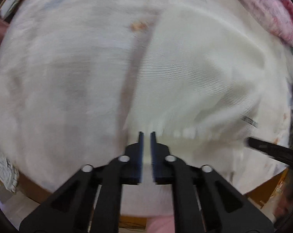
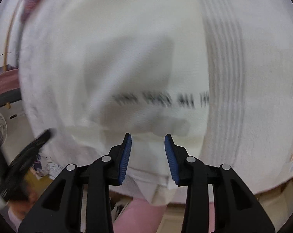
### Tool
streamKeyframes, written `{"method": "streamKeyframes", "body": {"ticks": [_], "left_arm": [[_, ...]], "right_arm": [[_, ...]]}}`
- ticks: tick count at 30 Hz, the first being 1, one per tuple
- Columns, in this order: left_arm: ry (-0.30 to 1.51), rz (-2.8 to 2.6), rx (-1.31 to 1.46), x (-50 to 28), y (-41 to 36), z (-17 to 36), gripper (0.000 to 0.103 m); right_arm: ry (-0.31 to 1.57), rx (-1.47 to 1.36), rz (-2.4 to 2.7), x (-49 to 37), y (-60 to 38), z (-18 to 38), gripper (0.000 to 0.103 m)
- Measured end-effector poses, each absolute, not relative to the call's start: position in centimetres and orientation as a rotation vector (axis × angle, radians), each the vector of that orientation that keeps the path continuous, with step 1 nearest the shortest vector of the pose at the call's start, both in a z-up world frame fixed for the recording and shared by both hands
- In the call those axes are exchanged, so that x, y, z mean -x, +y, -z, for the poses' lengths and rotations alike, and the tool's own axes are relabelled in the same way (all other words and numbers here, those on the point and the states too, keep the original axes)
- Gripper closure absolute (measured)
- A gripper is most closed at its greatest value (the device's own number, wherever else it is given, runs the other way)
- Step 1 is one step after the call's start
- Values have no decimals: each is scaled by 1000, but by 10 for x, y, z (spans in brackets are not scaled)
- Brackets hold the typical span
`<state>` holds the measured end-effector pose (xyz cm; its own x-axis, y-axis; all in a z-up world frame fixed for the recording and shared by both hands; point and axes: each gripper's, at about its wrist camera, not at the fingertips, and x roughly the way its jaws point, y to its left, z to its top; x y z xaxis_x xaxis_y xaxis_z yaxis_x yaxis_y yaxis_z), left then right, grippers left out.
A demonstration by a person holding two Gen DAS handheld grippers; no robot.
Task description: Fold large clothes
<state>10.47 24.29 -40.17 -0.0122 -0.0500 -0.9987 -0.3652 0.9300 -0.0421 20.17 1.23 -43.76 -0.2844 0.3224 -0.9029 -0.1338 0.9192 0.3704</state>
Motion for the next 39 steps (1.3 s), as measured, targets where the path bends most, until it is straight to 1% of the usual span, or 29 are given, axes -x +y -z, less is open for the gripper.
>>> {"method": "streamKeyframes", "body": {"ticks": [1,3,4,5,6,8,10,11,12,13,14,15,16,18,19,22,24,26,31,34,36,38,39], "left_arm": [[1600,-287,294,-115,242,426,103],[1622,-298,303,-131,247,468,102],[1604,-300,276,-139,247,469,101],[1624,-293,237,-149,246,469,101],[1639,-289,246,-155,250,469,101],[1648,-276,299,-155,261,464,101],[1649,-243,289,-152,267,451,101],[1647,-230,284,-149,270,442,98],[1636,-219,301,-146,276,430,76],[1617,-211,319,-143,284,420,45],[1579,-201,331,-143,289,407,37],[1559,-189,333,-143,293,400,35],[1543,-168,333,-146,296,392,35],[1519,-161,327,-152,303,384,30],[1513,-158,325,-155,307,382,30],[1509,-154,328,-161,314,382,30],[1506,-147,319,-167,319,388,29],[1511,-143,312,-170,308,398,28],[1521,-82,370,-175,290,435,27],[1550,-61,349,-178,283,456,21],[1545,-24,326,-183,280,460,20],[1544,7,325,-189,280,468,15],[1546,24,351,-190,284,472,14]], "right_arm": [[1752,-116,-474,-214,23,430,68],[1705,-95,-476,-235,37,443,69],[1731,-86,-451,-239,44,458,69],[1790,-79,-427,-248,52,489,69],[1805,-90,-415,-250,55,503,69],[1847,-136,-390,-255,52,499,69],[1830,-122,-419,-251,47,482,69],[1822,-129,-424,-248,42,474,69],[1812,-150,-431,-245,35,465,57],[1793,-180,-440,-243,27,454,35],[1773,-188,-437,-242,22,448,27],[1738,-189,-429,-240,15,438,20],[1695,-192,-425,-239,6,428,19],[1664,-213,-434,-239,-15,425,12],[1650,-233,-432,-238,-23,423,11],[1620,-246,-425,-247,-46,420,11],[1605,-220,-422,-250,-42,423,11],[1588,-212,-433,-248,-50,425,11],[1597,-246,-536,-267,-50,459,11],[1626,-272,-574,-272,-46,483,11],[1632,-330,-626,-276,-43,498,11],[1621,-386,-697,-279,-42,511,10],[1622,-393,-712,-280,-42,516,6]]}}
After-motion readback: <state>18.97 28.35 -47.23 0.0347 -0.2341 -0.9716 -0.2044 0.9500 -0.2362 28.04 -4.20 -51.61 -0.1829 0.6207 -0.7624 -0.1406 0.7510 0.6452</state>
